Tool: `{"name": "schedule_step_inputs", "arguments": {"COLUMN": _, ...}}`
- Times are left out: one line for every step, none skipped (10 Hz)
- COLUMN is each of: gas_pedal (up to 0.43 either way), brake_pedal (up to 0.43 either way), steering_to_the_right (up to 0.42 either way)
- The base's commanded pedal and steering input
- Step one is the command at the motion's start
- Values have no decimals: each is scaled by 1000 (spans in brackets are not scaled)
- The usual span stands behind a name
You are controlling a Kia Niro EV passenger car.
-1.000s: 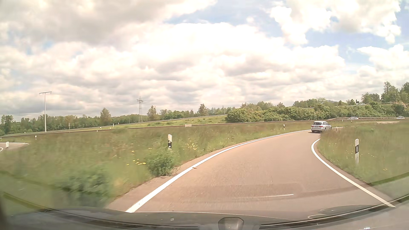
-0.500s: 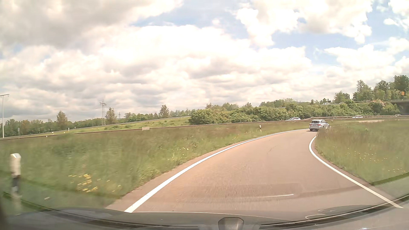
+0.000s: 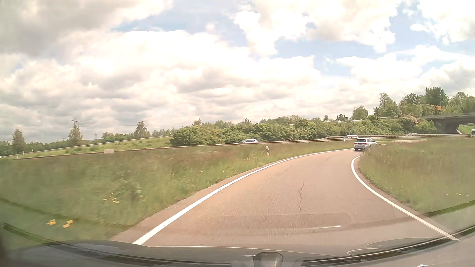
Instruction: Follow the waypoints while adhering to traffic rules and regulations
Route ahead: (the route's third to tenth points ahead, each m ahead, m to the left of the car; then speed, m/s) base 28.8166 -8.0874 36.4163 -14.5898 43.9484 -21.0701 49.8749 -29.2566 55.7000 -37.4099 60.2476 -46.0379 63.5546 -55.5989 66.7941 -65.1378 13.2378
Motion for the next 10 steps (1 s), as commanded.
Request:
{"name": "schedule_step_inputs", "arguments": {"gas_pedal": 67, "brake_pedal": 0, "steering_to_the_right": 110}}
{"name": "schedule_step_inputs", "arguments": {"gas_pedal": 67, "brake_pedal": 0, "steering_to_the_right": 109}}
{"name": "schedule_step_inputs", "arguments": {"gas_pedal": 67, "brake_pedal": 0, "steering_to_the_right": 109}}
{"name": "schedule_step_inputs", "arguments": {"gas_pedal": 67, "brake_pedal": 0, "steering_to_the_right": 109}}
{"name": "schedule_step_inputs", "arguments": {"gas_pedal": 67, "brake_pedal": 0, "steering_to_the_right": 107}}
{"name": "schedule_step_inputs", "arguments": {"gas_pedal": 79, "brake_pedal": 0, "steering_to_the_right": 105}}
{"name": "schedule_step_inputs", "arguments": {"gas_pedal": 87, "brake_pedal": 0, "steering_to_the_right": 103}}
{"name": "schedule_step_inputs", "arguments": {"gas_pedal": 98, "brake_pedal": 0, "steering_to_the_right": 101}}
{"name": "schedule_step_inputs", "arguments": {"gas_pedal": 98, "brake_pedal": 0, "steering_to_the_right": 101}}
{"name": "schedule_step_inputs", "arguments": {"gas_pedal": 110, "brake_pedal": 0, "steering_to_the_right": 101}}
